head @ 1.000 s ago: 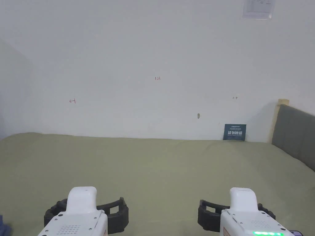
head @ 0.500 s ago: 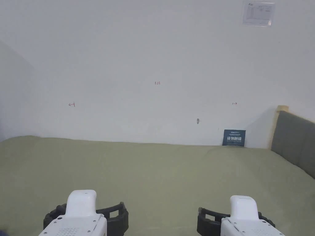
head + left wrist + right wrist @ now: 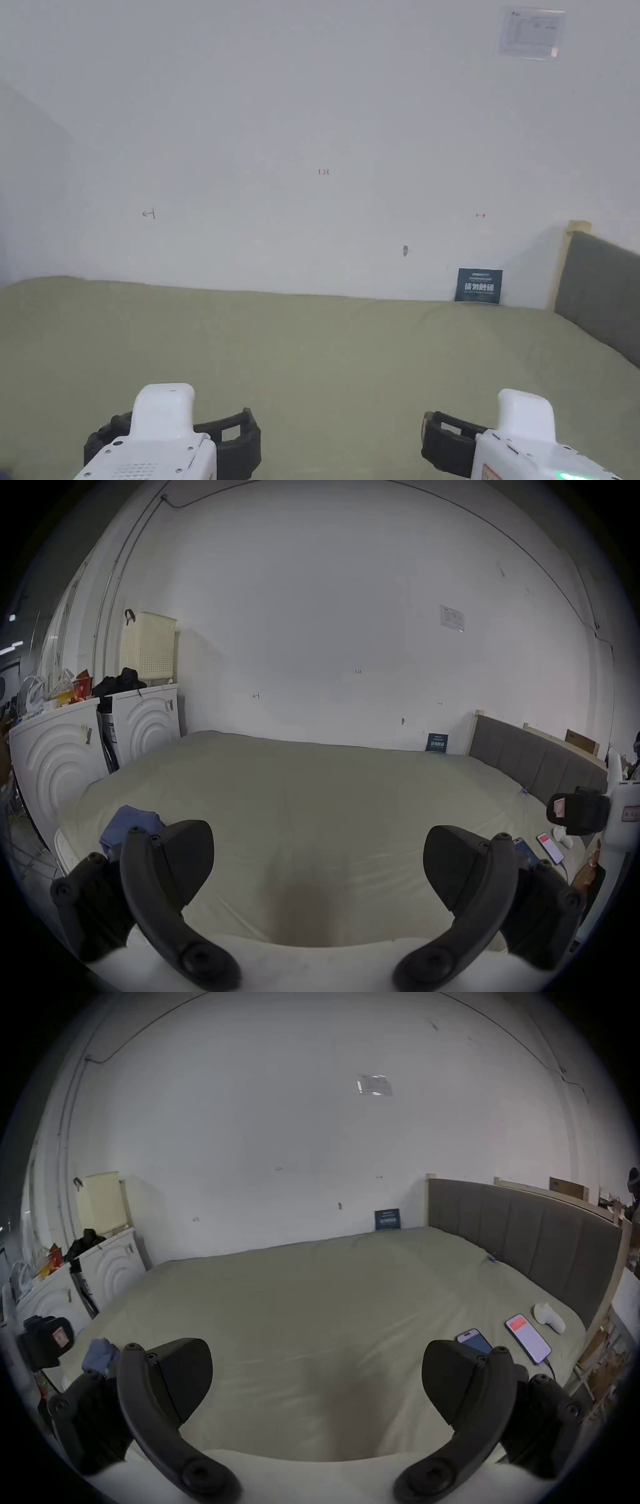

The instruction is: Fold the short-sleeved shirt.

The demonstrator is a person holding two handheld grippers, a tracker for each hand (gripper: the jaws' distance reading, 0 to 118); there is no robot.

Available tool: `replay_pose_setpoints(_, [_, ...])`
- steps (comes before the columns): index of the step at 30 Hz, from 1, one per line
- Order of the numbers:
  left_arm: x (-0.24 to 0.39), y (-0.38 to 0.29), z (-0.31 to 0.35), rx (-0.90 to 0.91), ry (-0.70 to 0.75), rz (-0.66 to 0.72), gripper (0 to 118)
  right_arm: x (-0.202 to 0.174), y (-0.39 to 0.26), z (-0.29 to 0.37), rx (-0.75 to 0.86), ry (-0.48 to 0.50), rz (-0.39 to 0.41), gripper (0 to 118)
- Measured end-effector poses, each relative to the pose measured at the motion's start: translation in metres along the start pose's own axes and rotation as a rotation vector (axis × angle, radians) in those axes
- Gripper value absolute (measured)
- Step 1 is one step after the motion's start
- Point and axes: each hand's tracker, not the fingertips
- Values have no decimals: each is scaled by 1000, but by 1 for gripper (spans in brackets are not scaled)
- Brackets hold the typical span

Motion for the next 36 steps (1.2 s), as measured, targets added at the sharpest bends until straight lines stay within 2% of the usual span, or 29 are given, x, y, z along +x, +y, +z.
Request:
replay_pose_setpoints(2, [1,-1,0,5,-9,13,118,0,2,-3,-40,-67,21,118])
replay_pose_setpoints(4, [1,-1,1,3,-7,7,118,0,3,-6,-50,-94,39,118])
replay_pose_setpoints(9, [1,-1,0,-7,-3,-1,118,-1,3,-4,-40,-63,31,118])
replay_pose_setpoints(14, [-2,-1,1,-16,6,-1,118,-7,2,-3,-25,-57,64,118])
replay_pose_setpoints(28, [-6,10,-1,-12,-16,-3,118,-14,0,-4,-13,-25,87,118])
replay_pose_setpoints(36, [-5,10,0,-15,-9,-20,118,-15,1,-2,-1,-57,119,118])
